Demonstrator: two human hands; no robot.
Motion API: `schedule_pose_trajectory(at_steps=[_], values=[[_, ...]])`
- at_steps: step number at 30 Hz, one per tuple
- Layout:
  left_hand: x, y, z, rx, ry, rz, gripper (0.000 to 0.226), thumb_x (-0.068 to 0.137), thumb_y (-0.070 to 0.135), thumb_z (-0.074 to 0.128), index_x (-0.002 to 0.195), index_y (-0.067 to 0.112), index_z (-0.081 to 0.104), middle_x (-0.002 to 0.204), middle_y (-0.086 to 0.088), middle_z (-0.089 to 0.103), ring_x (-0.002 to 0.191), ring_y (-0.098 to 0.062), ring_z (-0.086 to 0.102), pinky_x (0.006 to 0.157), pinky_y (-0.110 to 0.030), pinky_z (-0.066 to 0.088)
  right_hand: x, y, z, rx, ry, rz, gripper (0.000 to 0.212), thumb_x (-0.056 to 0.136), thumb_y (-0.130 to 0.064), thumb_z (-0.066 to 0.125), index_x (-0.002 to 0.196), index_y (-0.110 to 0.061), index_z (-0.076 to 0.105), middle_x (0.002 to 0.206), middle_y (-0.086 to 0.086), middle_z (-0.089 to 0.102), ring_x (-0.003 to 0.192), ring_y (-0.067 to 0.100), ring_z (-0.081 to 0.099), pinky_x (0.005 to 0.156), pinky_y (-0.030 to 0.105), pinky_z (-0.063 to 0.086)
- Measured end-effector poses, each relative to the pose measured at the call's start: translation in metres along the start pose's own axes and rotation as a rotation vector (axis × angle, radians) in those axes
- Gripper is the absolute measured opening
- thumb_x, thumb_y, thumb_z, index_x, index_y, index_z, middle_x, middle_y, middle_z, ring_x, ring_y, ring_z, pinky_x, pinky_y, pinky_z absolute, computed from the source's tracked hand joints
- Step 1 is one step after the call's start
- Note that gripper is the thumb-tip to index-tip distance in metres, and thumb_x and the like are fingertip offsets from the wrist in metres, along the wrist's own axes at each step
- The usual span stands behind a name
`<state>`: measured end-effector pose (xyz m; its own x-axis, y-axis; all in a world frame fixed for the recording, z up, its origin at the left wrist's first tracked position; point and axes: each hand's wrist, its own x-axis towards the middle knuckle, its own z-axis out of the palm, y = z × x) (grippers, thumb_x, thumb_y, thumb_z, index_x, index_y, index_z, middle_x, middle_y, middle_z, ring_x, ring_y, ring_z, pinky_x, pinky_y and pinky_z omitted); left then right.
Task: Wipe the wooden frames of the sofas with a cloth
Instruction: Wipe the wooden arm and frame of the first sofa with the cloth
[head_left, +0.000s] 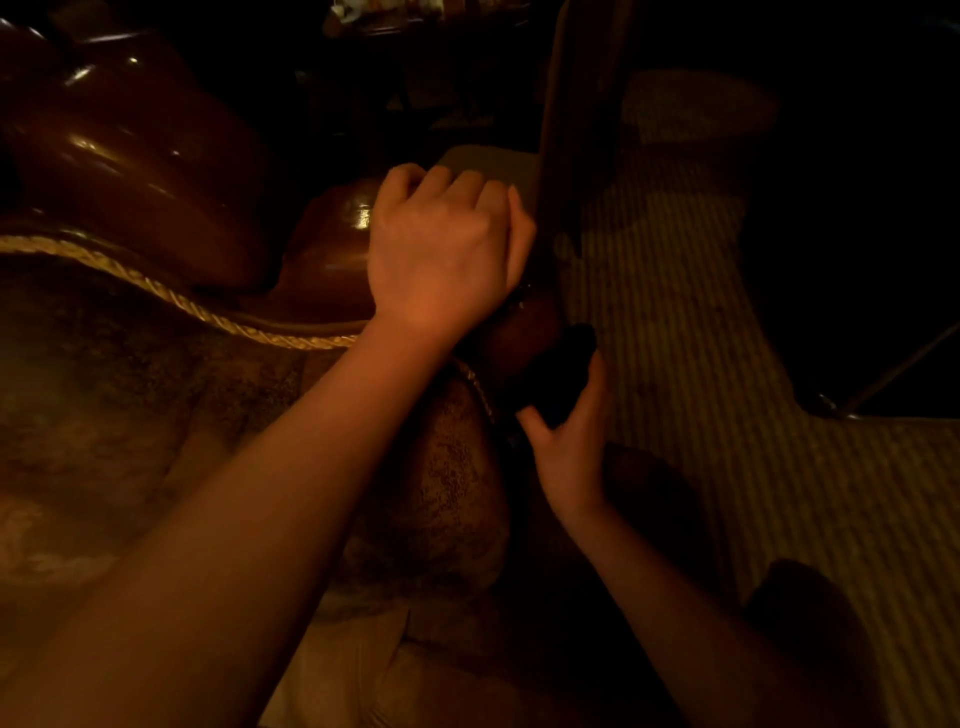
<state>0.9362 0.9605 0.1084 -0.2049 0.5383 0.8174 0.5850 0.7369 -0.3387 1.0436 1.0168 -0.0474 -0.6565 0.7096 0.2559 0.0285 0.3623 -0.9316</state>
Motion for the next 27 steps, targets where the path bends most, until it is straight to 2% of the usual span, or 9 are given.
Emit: schedule_pose_trajectory(at_steps=[4,7,10,12,16,18,21,25,27], values=[[0.003,0.001,-0.009,-0.013,-0.146,-0.018,0.034,0.092,0.026,0.042,0.066,0.014,0.060,0.067,-0.003,0.063,0.064,-0.023,0.060,0.059,-0.031,0.039,-0.002,-0.028,-0.001,0.000,0.011,0.046,0.086,0.077,-0.013,0.073,0.146,-0.004,0.022,0.149,0.014,0.029,0.138,0.021,0.025,0.111,0.017,0.015],[0.012,0.000,-0.013,-0.066,-0.399,-0.102,0.034,0.091,0.032,0.035,0.093,0.012,0.063,0.100,-0.006,0.066,0.098,-0.024,0.059,0.082,-0.038,0.040,0.021,-0.070,-0.005,0.178,0.065,-0.013,0.064,0.080,-0.031,0.063,0.136,-0.008,0.042,0.136,0.010,0.046,0.126,0.018,0.042,0.104,0.022,0.029],[0.022,0.001,-0.010,-0.077,-0.636,-0.151,0.043,0.093,0.038,0.030,0.119,0.014,0.054,0.126,-0.007,0.055,0.121,-0.024,0.046,0.097,-0.042,0.030,0.067,-0.104,-0.013,0.225,0.008,-0.007,0.020,0.077,-0.040,0.040,0.080,-0.028,0.056,0.080,-0.004,0.057,0.078,0.015,0.054,0.073,0.034,0.039],[0.022,0.003,-0.008,-0.025,-0.686,-0.150,0.045,0.093,0.039,0.028,0.123,0.015,0.053,0.129,-0.007,0.054,0.122,-0.024,0.046,0.098,-0.045,0.029,0.100,-0.109,-0.013,0.140,-0.130,0.042,0.020,0.073,-0.040,0.036,0.067,-0.027,0.049,0.073,-0.003,0.053,0.076,0.021,0.051,0.070,0.037,0.038],[0.022,0.007,-0.009,0.030,-0.680,-0.152,0.045,0.092,0.039,0.029,0.120,0.015,0.055,0.123,-0.008,0.056,0.118,-0.026,0.048,0.096,-0.045,0.030,0.144,-0.098,-0.011,0.303,-0.358,0.205,0.025,0.085,-0.039,0.045,0.076,-0.019,0.056,0.071,-0.002,0.055,0.063,0.008,0.052,0.063,0.027,0.040],[0.024,0.007,-0.010,0.036,-0.680,-0.154,0.043,0.092,0.038,0.030,0.116,0.014,0.057,0.119,-0.008,0.058,0.115,-0.027,0.050,0.094,-0.044,0.032,0.140,-0.065,-0.016,0.416,-0.476,0.477,0.019,0.100,-0.034,0.041,0.102,-0.022,0.055,0.088,-0.007,0.055,0.071,0.002,0.050,0.056,0.016,0.045],[0.022,0.007,-0.012,0.028,-0.653,-0.161,0.046,0.088,0.038,0.027,0.108,0.013,0.061,0.111,-0.008,0.061,0.108,-0.027,0.054,0.090,-0.043,0.036,0.113,-0.013,-0.026,0.413,-0.505,0.827,0.073,0.080,-0.064,0.057,0.137,-0.020,0.045,0.134,0.003,0.049,0.110,0.020,0.052,0.086,0.031,0.048],[0.023,0.008,-0.013,0.007,-0.652,-0.171,0.050,0.085,0.039,0.024,0.106,0.014,0.062,0.110,-0.007,0.062,0.107,-0.026,0.055,0.088,-0.042,0.036,0.113,-0.007,-0.024,0.473,-0.443,0.787,0.060,0.091,-0.054,0.049,0.141,-0.022,0.040,0.133,0.001,0.047,0.121,0.025,0.047,0.094,0.035,0.042],[0.023,0.008,-0.013,0.008,-0.656,-0.169,0.051,0.085,0.039,0.023,0.109,0.014,0.061,0.112,-0.007,0.061,0.109,-0.026,0.054,0.089,-0.042,0.036,0.130,-0.027,-0.023,0.523,-0.449,0.663,0.041,0.098,-0.042,0.041,0.130,-0.018,0.050,0.117,0.000,0.052,0.110,0.018,0.053,0.090,0.027,0.045]])
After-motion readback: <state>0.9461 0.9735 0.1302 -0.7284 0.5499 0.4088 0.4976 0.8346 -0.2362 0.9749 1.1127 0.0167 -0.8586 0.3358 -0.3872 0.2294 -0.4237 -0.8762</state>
